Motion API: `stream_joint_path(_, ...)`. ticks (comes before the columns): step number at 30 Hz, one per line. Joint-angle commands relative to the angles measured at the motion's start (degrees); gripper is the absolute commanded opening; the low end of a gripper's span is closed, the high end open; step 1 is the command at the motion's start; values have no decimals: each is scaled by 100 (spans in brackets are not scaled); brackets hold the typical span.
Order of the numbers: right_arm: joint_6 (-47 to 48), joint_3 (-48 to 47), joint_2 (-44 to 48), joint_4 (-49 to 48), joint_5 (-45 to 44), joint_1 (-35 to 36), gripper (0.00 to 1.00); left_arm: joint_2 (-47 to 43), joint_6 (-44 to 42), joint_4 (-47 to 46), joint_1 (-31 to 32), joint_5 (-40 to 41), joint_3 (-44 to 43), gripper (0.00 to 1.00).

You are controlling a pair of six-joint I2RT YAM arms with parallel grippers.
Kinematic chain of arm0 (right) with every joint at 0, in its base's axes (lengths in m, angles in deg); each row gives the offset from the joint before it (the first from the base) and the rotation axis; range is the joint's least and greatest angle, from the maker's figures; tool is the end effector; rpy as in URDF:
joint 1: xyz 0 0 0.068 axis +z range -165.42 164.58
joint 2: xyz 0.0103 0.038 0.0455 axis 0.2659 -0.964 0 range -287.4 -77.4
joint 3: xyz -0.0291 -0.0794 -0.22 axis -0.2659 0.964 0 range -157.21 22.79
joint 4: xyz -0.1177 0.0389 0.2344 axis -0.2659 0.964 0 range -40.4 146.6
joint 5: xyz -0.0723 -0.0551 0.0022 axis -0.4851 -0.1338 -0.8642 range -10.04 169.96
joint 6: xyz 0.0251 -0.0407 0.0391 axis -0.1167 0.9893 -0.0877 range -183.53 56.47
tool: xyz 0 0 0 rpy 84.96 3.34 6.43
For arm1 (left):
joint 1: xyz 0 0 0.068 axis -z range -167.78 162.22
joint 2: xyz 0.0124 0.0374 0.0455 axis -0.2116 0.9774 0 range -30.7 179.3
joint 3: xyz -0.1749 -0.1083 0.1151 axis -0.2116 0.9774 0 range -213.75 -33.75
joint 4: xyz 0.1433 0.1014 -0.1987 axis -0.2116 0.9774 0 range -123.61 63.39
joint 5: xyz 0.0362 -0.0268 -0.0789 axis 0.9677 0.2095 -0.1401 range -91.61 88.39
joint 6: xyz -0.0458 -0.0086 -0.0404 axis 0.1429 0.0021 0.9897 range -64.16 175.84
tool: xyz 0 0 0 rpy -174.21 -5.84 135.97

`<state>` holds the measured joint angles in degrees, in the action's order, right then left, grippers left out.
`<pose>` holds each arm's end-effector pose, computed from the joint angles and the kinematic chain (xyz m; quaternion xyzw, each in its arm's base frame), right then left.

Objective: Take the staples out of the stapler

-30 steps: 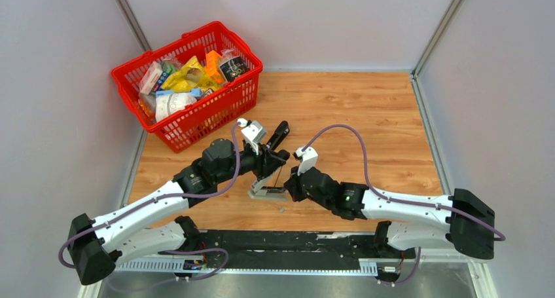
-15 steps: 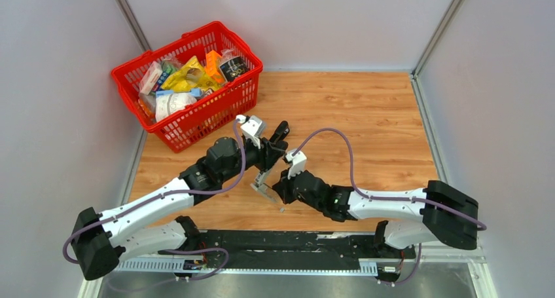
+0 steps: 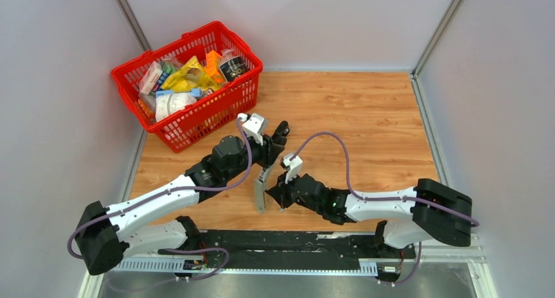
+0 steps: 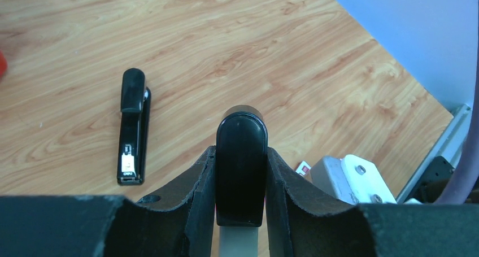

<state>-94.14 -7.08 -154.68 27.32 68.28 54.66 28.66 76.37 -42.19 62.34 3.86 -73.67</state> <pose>0.1082 0.2707 0.1399 -0.2321 0.8088 0.3560 0.4066 0.1816 -0.2105 0.2586 0.1672 0.7522 -0.3379 0.5404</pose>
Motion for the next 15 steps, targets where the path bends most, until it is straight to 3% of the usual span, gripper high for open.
stream_joint_path(1,-103,147,-156,-908,228,76,0,41,179,-715,-21,462,-402,0)
stream_joint_path(15,-270,570,-323,-1736,237,76,0,1017,144,-733,-21,481,-912,0)
